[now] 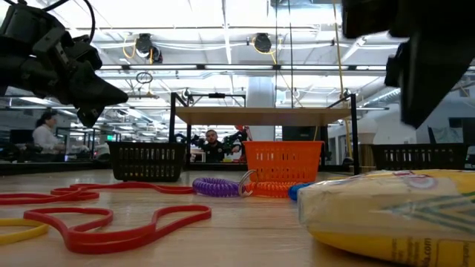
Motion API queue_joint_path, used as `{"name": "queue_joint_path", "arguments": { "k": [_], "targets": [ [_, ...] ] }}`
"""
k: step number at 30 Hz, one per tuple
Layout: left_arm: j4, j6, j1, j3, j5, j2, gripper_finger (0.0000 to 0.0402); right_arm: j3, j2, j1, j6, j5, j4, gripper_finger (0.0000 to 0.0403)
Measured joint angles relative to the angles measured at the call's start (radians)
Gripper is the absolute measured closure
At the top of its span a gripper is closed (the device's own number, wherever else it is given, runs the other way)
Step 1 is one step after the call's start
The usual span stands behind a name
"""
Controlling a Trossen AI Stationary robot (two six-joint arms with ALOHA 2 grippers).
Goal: Pick & Place Office Desk Supplies
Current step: Put the yellow crayon box into the right black bin
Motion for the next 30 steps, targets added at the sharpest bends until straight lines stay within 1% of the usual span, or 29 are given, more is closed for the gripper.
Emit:
{"name": "queue_joint_path", "arguments": {
  "k": [4, 6, 8, 11, 15, 21, 26, 30],
  "targets": [
    [-0.002, 0.003, 0.0, 0.0, 0.0, 0.0, 0.0378, 0.0, 0.02, -0.018, 0.045, -0.01, -0.001, 0.0193],
    [-0.002, 0.003, 0.0, 0.0, 0.0, 0.0, 0.0378, 0.0, 0.035, -0.019, 0.046, -0.008, 0.001, 0.0174],
    [-0.002, 0.005, 0.0, 0.0, 0.0, 0.0, 0.0378, 0.0, 0.052, -0.019, 0.046, -0.007, -0.006, 0.0166],
    [-0.002, 0.005, 0.0, 0.0, 0.0, 0.0, 0.0378, 0.0, 0.081, -0.019, 0.062, -0.009, -0.002, 0.0167],
    [-0.003, 0.004, 0.0, 0.0, 0.0, 0.0, 0.0378, 0.0, 0.12, -0.021, 0.072, -0.01, -0.013, 0.0182],
    [-0.004, 0.001, 0.0, 0.0, 0.0, 0.0, 0.0378, 0.0, 0.125, -0.024, 0.089, -0.009, -0.096, 0.0202],
    [-0.007, -0.002, 0.0, 0.0, -0.001, 0.0, 0.0378, 0.0, 0.125, -0.018, 0.068, -0.017, -0.097, 0.0201],
    [-0.008, -0.005, 0.0, 0.0, -0.001, 0.0, 0.0378, 0.0, 0.121, -0.016, 0.036, -0.067, -0.11, 0.0193]
  ]
}}
